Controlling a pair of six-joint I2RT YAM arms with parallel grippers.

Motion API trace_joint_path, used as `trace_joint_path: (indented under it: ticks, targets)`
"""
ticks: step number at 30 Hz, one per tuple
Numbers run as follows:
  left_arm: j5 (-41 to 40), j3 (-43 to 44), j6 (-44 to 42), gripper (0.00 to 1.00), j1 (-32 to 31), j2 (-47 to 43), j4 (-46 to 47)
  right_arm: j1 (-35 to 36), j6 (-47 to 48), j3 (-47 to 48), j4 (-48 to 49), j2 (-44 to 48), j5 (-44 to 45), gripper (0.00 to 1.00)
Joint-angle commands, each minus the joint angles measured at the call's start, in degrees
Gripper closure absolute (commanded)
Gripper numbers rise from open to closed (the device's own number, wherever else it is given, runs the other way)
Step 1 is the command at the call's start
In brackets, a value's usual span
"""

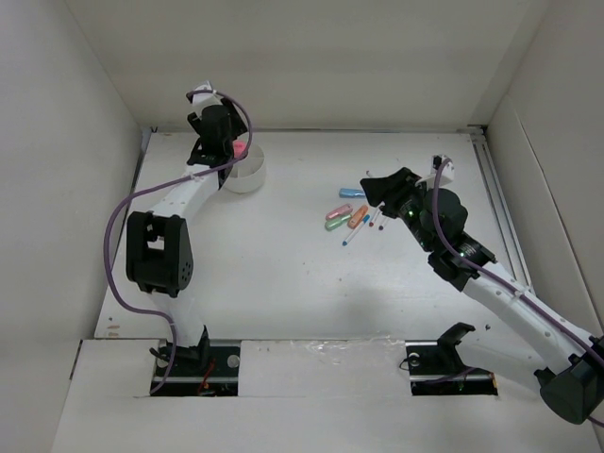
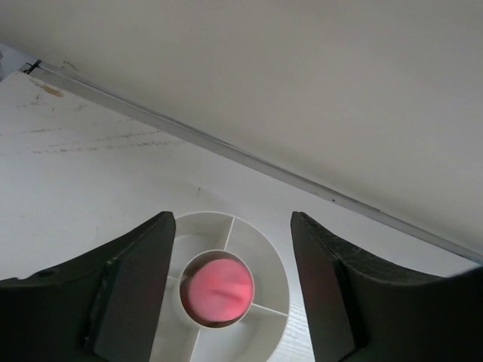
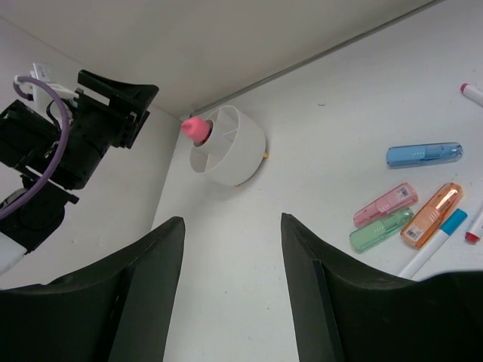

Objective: Sort the stationery into containers
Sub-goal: Place the stationery in the storage box, then pick up the stationery from the center of the board.

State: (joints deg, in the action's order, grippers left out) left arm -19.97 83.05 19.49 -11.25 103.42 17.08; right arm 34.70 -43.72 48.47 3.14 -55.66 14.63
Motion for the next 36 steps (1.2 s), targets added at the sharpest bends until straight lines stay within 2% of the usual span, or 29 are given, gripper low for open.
trace_joint_path:
  ticks: [1, 5, 9, 11, 12, 15, 17, 19, 25, 27, 32, 35, 36]
  targets:
    - [0.2, -0.7, 0.5, 0.40, 0.0, -2.6, 2.9, 0.6, 0.7, 0.0, 3.1, 1.4, 1.2, 0.40]
    - [0.8, -0.2, 0.6, 0.40, -0.8, -5.1, 2.9, 0.6, 0.7, -0.6, 3.1, 2.0, 3.0, 0.40]
    - [0.8, 1.0, -3.0, 0.47, -7.4, -8.2, 2.9, 0.6, 0.7, -0.6, 3.1, 2.0, 4.5, 0.40]
    - [0.8, 0.5, -3.0, 0.51, -10.6, -9.4, 2.9, 0.6, 0.2, -0.6, 3.1, 2.0, 6.8, 0.47]
    - [0.8, -0.3, -3.0, 0.52, -12.4, -10.1, 3.5, 0.6, 0.2, -0.6, 2.6, 2.0, 7.4, 0.59]
    - [3.0, -3.9, -3.7, 0.52, -19.9, -9.6, 5.9, 0.0, -1.6, -0.6, 0.4, 1.5, 10.5, 0.80]
    - [4.1, -3.2, -5.2, 0.52, -24.9, -5.8, 5.9, -0.5, -2.3, -0.6, -0.1, 1.5, 12.7, 0.84]
    - [5.5, -0.2, -6.0, 0.52, -27.3, 0.4, 0.8, -1.1, -3.9, -1.1, -0.7, 2.0, 13.3, 0.88]
    - [6.9, 11.4, -11.7, 0.53, -33.8, 11.8, -7.8, -3.5, -5.6, -2.3, -1.2, 4.0, 15.8, 0.93]
    - [6.9, 11.4, -11.7, 0.57, -34.5, 13.2, -8.6, -4.9, -6.1, -2.3, -1.7, 4.8, 15.3, 0.94]
    - [7.9, 6.3, -11.1, 0.57, -34.5, 13.2, -6.8, -5.4, -7.2, -2.9, -1.7, 5.5, 14.6, 0.94]
    - [9.2, 5.7, -13.0, 0.57, -34.5, 13.7, -6.3, -6.0, -7.3, -2.9, -1.7, 4.9, 13.7, 0.87]
    - [9.2, 5.7, -13.9, 0.55, -34.5, 14.4, -5.7, -6.0, -7.3, -2.9, -1.7, 4.2, 13.1, 0.79]
